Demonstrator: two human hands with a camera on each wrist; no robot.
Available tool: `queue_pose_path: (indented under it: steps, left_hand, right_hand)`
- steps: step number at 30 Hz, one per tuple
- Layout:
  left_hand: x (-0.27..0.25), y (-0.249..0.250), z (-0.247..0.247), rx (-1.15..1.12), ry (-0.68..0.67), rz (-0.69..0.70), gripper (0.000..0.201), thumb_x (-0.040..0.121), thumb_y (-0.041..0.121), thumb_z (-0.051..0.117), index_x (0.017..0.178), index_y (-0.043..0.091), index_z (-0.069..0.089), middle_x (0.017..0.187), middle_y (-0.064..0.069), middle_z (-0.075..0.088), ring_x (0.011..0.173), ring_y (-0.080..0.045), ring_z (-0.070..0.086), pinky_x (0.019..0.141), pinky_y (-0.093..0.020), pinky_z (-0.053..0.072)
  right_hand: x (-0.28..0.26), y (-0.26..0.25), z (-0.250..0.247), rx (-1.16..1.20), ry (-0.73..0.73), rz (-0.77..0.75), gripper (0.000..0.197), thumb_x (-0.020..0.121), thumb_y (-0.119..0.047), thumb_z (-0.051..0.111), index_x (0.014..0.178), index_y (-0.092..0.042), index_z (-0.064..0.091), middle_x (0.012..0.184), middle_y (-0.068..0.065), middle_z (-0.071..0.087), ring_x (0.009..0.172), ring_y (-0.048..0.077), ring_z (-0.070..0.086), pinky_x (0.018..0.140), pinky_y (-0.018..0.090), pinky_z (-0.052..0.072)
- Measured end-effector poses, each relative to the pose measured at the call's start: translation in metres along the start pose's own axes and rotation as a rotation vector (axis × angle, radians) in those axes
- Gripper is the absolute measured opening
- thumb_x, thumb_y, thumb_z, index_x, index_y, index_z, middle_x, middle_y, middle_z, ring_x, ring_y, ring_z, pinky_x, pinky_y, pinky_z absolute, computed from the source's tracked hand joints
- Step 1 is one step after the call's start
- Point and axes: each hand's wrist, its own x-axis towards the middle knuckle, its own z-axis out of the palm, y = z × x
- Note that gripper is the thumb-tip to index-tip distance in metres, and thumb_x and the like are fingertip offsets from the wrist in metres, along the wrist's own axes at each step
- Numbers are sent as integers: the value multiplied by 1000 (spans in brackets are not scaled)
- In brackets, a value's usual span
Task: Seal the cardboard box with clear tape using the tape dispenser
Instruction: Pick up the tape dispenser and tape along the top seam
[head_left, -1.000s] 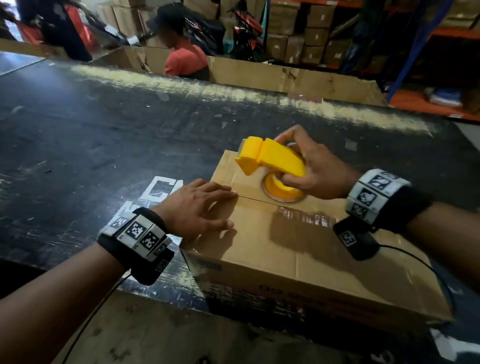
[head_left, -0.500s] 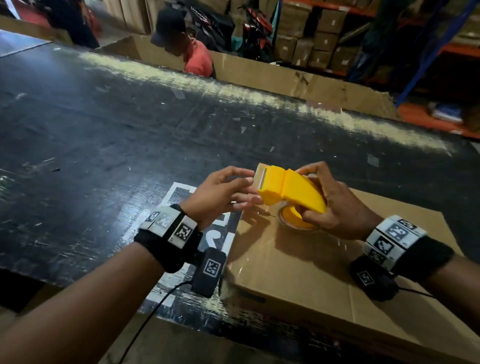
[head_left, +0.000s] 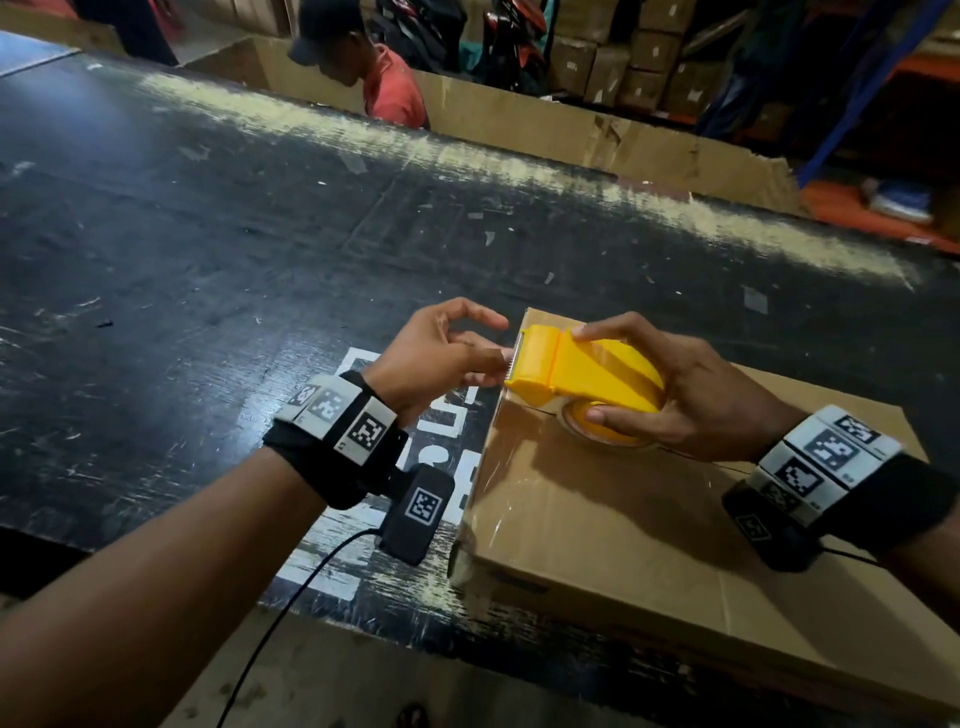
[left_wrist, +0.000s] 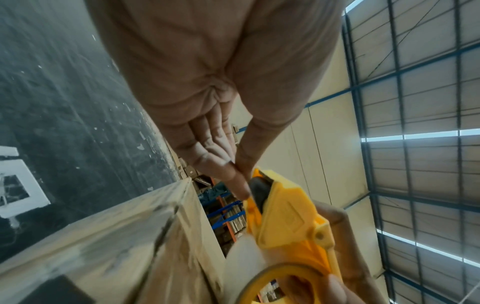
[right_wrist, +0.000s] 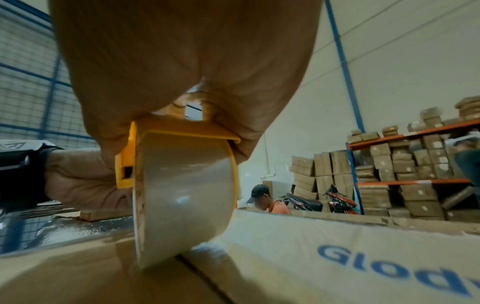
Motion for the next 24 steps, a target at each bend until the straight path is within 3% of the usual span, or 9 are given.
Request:
queue_pose_path:
  steps: [4,8,12,14,18,20,22,24]
  left_hand:
    - [0,-8,-17,-16,39,-28,45,83,-4,74,124,-1,56,79,-12,77,80,-28,73,85,-41,57]
    - [-2,-25,-25,-36,39,-44,38,82,-1,75,116,5,59,79,-10,79,75,-22,75,80,-35,57]
    - [1,-40,-25,-96,69,-67,35,84,-7,71,114,5,58,83,-16,77,68,-19,76,64,-23,57]
    - [4,-47,-26,-124,80,-83,36,84,-7,70,117,4,58,93,-24,76,70,-21,76,67,-25,58]
    - [6,-60,-27,-153,81,-97,41,84,-6,71,122,0,57,105,-33,73,77,-26,75,88,-38,57]
    - [6,-69,-22,-147,71,-112,38,85,-6,70,120,-1,57,99,-29,73,72,-21,75,80,-33,62]
    - [6,-90,-16,146,85,-100,35,82,5,77,113,8,61,95,-12,70,72,-18,74,66,-29,62]
    - [2,-109,-15,486,109,-30,31,83,22,78,111,22,64,102,0,69,83,-18,72,73,-34,62]
  right_hand:
    - [-1,0,-14,-59,-56,-13,67,79,-76,49,137,-47,34,142,-4,51,107,17,58,75,32,55]
    - [2,-1,-14,-96,-124,-17,68,79,-77,48,138,-47,36,138,-6,55,101,14,59,70,21,48]
    - [12,-5,-11,-141,-165,-15,67,80,-77,49,139,-49,37,138,-7,56,102,15,59,70,25,51]
    - [16,-6,-11,-161,-185,-7,67,80,-77,49,140,-49,36,138,-6,56,102,15,59,71,26,51]
    - [20,-9,-10,-196,-226,7,67,81,-77,46,141,-48,35,140,-4,55,106,17,59,76,33,54]
    - [22,-12,-10,-220,-239,15,66,83,-75,47,141,-47,35,141,-4,55,108,18,59,78,34,55]
    - [24,-14,-10,-230,-247,28,67,81,-74,47,141,-47,35,141,-3,55,108,18,59,78,33,54]
    - [24,-16,-10,-241,-252,36,67,81,-74,46,141,-46,36,140,-3,55,108,18,59,78,32,53]
